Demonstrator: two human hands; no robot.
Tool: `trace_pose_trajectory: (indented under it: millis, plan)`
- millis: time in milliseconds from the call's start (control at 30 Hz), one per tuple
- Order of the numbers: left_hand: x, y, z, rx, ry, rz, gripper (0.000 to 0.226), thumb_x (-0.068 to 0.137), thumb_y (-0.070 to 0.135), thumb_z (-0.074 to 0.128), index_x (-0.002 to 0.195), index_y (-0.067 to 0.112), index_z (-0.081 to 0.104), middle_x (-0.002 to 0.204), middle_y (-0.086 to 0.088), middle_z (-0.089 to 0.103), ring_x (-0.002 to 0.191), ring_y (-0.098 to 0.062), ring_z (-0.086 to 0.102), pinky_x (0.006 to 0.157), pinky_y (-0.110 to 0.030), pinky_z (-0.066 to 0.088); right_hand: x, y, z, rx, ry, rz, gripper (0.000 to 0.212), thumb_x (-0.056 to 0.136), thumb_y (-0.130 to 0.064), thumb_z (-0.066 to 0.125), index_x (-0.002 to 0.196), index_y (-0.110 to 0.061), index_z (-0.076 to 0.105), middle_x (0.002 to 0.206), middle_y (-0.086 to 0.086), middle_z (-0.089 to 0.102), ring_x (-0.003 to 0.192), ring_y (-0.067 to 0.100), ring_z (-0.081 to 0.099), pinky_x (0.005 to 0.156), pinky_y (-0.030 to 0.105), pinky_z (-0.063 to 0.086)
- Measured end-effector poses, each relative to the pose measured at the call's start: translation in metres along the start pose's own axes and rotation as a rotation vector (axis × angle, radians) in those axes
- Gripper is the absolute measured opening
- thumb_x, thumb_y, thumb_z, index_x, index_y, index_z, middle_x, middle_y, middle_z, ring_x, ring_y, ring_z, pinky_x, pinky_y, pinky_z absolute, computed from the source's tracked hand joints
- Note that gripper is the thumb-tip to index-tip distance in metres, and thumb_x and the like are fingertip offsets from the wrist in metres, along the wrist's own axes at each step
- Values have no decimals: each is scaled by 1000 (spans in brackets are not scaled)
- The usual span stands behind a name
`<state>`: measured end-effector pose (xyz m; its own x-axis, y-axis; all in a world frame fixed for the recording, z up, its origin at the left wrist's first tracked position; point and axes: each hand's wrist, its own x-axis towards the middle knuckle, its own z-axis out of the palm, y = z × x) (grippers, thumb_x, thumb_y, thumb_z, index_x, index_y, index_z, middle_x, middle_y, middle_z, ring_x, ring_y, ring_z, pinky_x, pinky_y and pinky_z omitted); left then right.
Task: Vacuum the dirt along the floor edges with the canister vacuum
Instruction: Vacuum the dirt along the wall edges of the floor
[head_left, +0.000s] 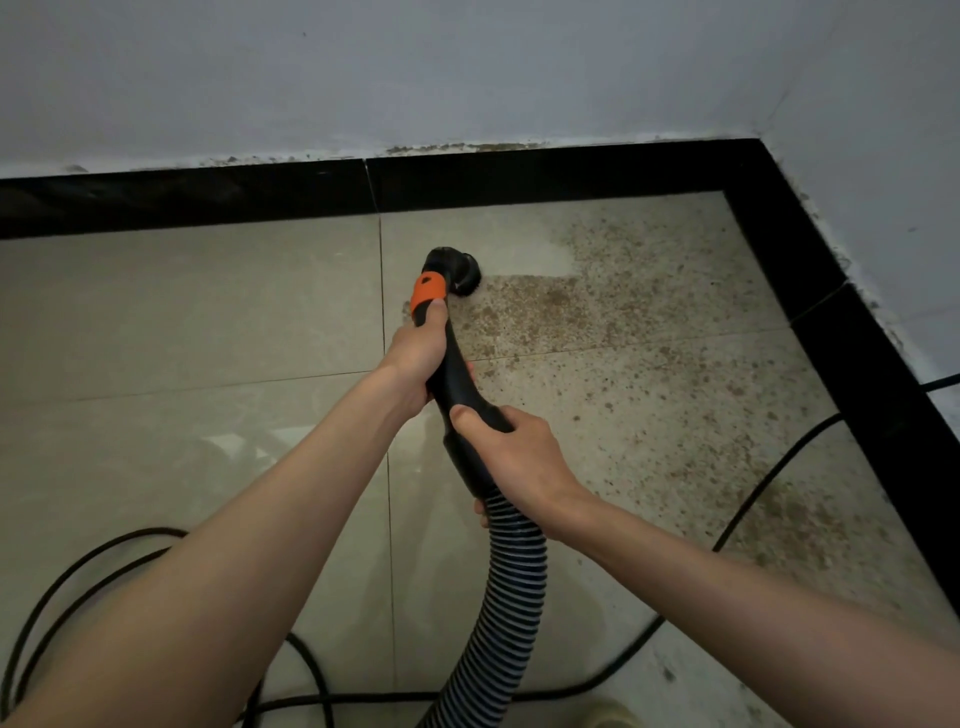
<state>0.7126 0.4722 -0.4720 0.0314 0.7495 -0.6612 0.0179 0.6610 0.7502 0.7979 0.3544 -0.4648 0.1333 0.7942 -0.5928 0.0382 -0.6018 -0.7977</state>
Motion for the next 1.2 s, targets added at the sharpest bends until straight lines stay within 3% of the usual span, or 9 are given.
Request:
trace_pose_trajectory:
  millis: [200,467,600,800,900,1000,1100,1167,1200]
  plan:
    - [3,1,37,84,-99,-7,48,97,46,44,118,4,47,76,-9,55,59,-21,56,58,-32,50,2,9,-19,99,87,42,31,84,-45,64,84,-15,58,64,8,59,40,22,57,43,28,49]
    - [5,6,79,207,-202,4,42,98,45,42,109,5,46,73,-11,56,51,-20,58,43,-25,49,9,18,-41,186,201,51,32,87,-46,63,89,-14,57,63,9,60,41,23,58,44,31,50]
    - [8,4,78,223,-192,0,41,98,45,42,106,6,46,76,-11,57,52,-20,59,45,-26,51,11,19,-37,182,204,39,33,88,-47,62,87,-14,57,64,10,60,41,24,58,44,31,51]
    - [11,13,47,144,-104,-1,38,97,43,46,108,7,46,81,-11,59,51,-19,62,50,-29,53,12,4,-28,153,45,35,36,91,-47,61,92,-11,56,67,14,61,41,23,58,42,29,50]
    - [10,17,21,99,-48,-10,36,96,43,47,104,8,45,86,-11,59,65,-24,65,58,-34,56,11,-3,-17,133,-66,39,38,91,-46,61,96,-8,56,70,16,60,41,23,57,42,30,51]
    - [7,13,-8,120,32,3,42,96,46,45,112,7,44,92,-11,59,81,-27,64,60,-34,54,8,-2,-4,56,-149,28,35,90,-46,61,93,-11,54,70,15,60,41,23,57,42,30,51]
    - [-1,1,-32,98,83,-1,41,98,48,40,108,8,41,94,-10,57,96,-32,62,75,-42,55,3,4,8,1,-217,23,33,88,-47,62,92,-14,54,66,10,60,43,23,58,44,32,52]
    - [-8,-8,-43,75,119,-9,41,99,48,37,107,8,38,90,-10,56,89,-32,64,75,-42,56,-2,9,14,-30,-247,19,34,87,-48,63,89,-15,55,62,7,60,43,23,58,43,30,50]
    - [-12,-14,-47,54,132,-13,41,99,48,36,107,8,38,88,-10,56,80,-30,64,65,-38,57,-5,12,17,-51,-253,14,35,86,-49,63,88,-15,55,61,6,60,42,23,58,42,30,50]
